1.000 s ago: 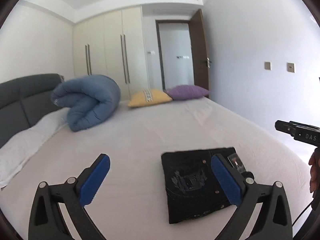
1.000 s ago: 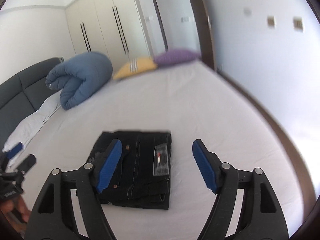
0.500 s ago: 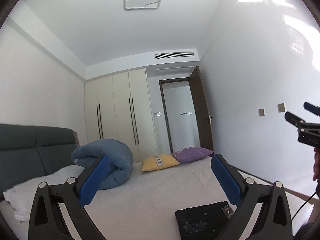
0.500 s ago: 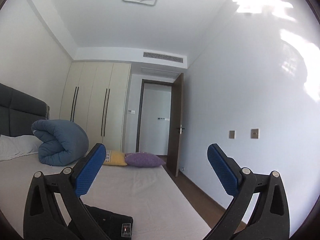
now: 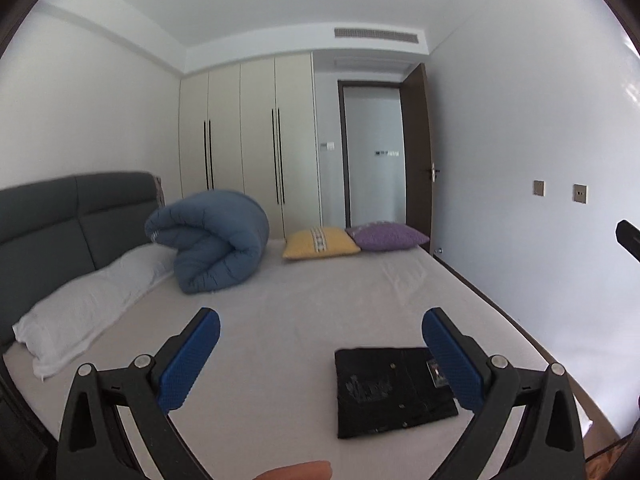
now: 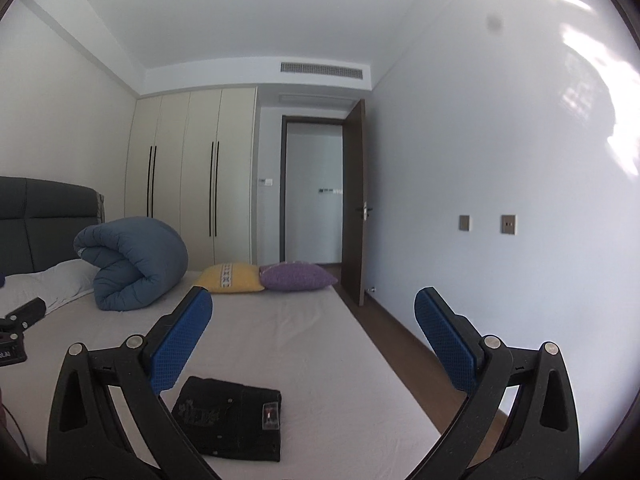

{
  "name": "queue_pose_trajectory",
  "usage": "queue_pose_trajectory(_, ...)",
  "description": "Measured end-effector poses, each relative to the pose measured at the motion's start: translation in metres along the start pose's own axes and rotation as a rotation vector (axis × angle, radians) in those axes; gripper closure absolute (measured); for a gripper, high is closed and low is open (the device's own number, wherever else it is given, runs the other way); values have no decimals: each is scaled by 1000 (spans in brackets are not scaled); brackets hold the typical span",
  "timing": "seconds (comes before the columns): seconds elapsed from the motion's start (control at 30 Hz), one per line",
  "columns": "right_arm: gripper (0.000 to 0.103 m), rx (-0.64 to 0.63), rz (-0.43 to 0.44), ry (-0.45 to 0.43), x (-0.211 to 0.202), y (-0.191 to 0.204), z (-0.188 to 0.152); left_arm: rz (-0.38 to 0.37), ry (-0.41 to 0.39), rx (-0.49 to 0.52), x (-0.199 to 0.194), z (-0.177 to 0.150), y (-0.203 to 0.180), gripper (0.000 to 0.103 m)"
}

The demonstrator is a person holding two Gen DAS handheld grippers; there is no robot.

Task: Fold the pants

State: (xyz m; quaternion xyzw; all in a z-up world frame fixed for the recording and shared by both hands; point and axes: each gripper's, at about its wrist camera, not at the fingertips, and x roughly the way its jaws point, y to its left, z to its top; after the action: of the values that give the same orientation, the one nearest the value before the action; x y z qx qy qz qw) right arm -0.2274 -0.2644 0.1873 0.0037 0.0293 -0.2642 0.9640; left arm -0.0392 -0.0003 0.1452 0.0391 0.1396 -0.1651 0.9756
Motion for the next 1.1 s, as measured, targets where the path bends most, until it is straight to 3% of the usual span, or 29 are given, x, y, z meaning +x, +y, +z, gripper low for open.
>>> queue_pose_trajectory(0.13, 0, 57, 29, 115, 12, 7, -16, 6, 160, -25, 41, -29, -4, 0)
queue_pose_trajectory(0.23, 0, 79, 49, 217, 29, 5, -37, -5, 257, -34, 50, -54, -6, 0)
queue_pose_trajectory(0.47, 0, 106, 54, 384, 88, 8, -91, -13, 383, -37, 65, -96, -10, 0)
queue_pose_trajectory(0.77, 0, 43, 62, 518, 164, 43, -149, 17, 441, -62, 61, -105, 5, 0)
queue_pose_trajectory(1.1, 0, 13, 107, 588, 172, 68, -163, 19, 474, -60, 64, -116, 6, 0)
